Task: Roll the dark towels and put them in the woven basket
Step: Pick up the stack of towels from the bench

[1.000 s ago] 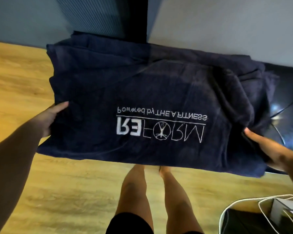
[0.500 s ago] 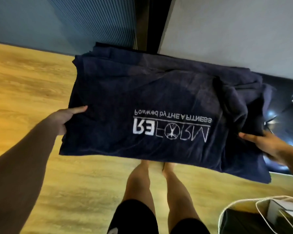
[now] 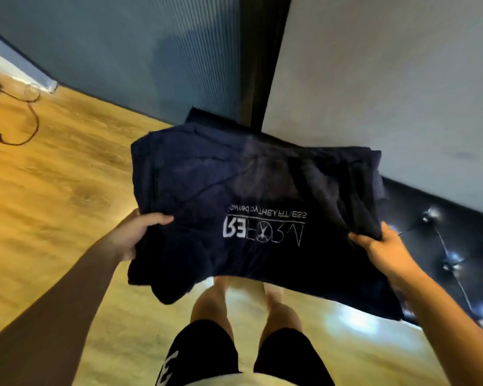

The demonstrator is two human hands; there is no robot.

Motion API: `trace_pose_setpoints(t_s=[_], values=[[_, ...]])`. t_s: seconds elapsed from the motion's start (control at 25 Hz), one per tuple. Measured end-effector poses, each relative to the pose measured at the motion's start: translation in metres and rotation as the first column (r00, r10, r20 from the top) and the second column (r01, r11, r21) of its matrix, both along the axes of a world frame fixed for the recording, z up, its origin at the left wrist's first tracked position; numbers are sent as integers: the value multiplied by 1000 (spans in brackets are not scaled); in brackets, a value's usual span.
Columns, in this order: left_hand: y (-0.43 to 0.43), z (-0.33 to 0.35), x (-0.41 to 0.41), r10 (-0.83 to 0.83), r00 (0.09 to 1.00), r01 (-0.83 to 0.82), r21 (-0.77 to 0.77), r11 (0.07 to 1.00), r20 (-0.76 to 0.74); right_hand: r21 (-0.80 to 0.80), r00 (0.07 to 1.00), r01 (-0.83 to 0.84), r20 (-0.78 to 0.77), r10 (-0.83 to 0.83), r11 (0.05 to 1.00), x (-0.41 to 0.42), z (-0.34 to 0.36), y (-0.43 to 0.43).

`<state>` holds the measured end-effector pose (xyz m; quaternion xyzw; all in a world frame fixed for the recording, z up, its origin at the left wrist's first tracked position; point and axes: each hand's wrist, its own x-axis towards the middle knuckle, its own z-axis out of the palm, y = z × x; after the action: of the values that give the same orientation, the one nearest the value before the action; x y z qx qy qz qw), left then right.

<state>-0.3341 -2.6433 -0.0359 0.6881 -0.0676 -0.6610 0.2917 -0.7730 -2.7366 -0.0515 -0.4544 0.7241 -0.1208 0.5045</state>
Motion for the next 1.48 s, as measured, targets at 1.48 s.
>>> trace_pose_setpoints(t_s=[1.48], values=[[1121,152,-401,385,-795,-586,-433,-685,468,-89,-860,-488,222,460,-868,331,132,1081]])
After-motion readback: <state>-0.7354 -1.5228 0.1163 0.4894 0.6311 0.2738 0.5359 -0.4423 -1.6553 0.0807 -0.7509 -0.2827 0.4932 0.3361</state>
